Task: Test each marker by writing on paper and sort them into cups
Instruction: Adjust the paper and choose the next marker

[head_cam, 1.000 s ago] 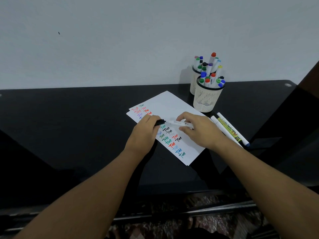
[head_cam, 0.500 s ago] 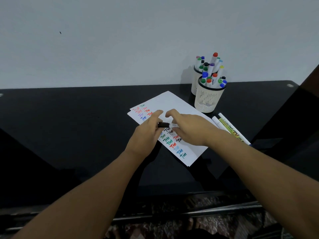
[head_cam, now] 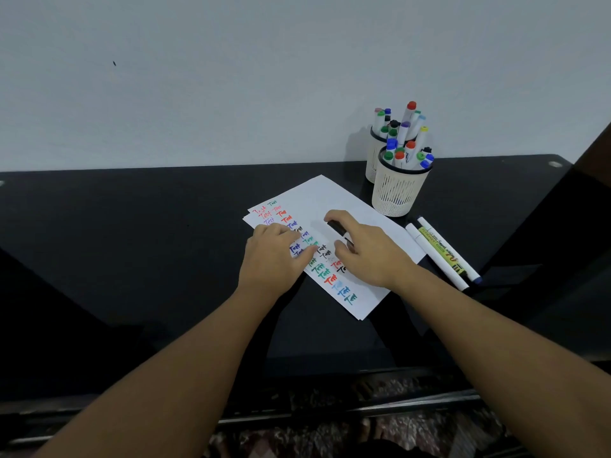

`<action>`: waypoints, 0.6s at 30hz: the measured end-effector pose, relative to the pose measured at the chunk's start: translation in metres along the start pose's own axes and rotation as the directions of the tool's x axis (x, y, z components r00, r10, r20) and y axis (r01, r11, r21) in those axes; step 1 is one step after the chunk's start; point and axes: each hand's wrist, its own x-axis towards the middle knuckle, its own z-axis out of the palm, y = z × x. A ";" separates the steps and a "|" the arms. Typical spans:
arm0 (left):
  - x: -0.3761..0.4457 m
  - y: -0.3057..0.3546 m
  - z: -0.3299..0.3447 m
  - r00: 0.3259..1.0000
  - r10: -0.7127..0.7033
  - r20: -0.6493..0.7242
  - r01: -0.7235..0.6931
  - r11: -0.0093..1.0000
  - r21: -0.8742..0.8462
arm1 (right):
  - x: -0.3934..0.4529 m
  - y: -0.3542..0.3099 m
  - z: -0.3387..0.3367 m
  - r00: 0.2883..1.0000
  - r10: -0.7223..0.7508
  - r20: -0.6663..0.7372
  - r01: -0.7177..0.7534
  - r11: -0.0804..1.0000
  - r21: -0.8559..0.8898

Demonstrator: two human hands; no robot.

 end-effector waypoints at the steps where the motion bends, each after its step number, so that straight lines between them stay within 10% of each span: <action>1: 0.000 0.000 0.000 1.000 -0.004 0.005 0.004 1.000 -0.002 | -0.001 0.000 0.000 1.000 0.004 -0.015 -0.004 1.000 0.006; 18: 0.001 -0.001 -0.001 0.999 -0.024 0.023 0.025 0.999 -0.025 | -0.011 0.007 -0.003 0.986 0.143 -0.080 -0.105 0.927 0.360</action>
